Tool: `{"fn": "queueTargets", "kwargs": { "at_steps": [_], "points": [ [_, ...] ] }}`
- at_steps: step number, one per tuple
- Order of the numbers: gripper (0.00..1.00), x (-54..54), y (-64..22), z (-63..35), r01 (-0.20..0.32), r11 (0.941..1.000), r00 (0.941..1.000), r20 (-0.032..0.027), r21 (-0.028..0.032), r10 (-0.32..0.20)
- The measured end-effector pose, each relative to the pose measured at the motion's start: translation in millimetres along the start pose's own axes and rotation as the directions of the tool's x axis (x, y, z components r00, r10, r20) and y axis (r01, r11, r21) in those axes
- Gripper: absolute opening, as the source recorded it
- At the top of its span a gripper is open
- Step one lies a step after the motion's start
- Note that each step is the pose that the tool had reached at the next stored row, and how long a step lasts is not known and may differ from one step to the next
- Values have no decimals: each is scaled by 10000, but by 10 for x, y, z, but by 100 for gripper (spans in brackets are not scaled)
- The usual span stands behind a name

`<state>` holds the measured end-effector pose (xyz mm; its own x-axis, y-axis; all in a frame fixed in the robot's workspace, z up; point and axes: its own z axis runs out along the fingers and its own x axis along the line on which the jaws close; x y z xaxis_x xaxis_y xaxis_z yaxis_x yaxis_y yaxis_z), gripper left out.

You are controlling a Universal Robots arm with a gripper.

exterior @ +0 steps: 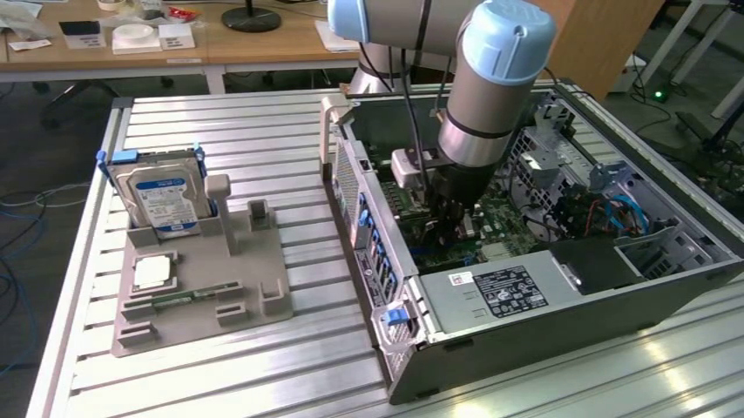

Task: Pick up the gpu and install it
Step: 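Insert the gpu into the slot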

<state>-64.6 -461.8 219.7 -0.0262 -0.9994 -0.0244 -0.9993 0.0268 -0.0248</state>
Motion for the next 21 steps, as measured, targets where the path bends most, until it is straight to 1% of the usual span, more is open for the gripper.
{"fn": "queueTargets", "kwargs": {
  "at_steps": [13, 21],
  "points": [
    [28, 1, 1, 37, -1, 10000, 10000, -2, -4, 1],
    [28, 1, 1, 40, 0, 10000, 10000, -2, -5, 0]
  ]
}}
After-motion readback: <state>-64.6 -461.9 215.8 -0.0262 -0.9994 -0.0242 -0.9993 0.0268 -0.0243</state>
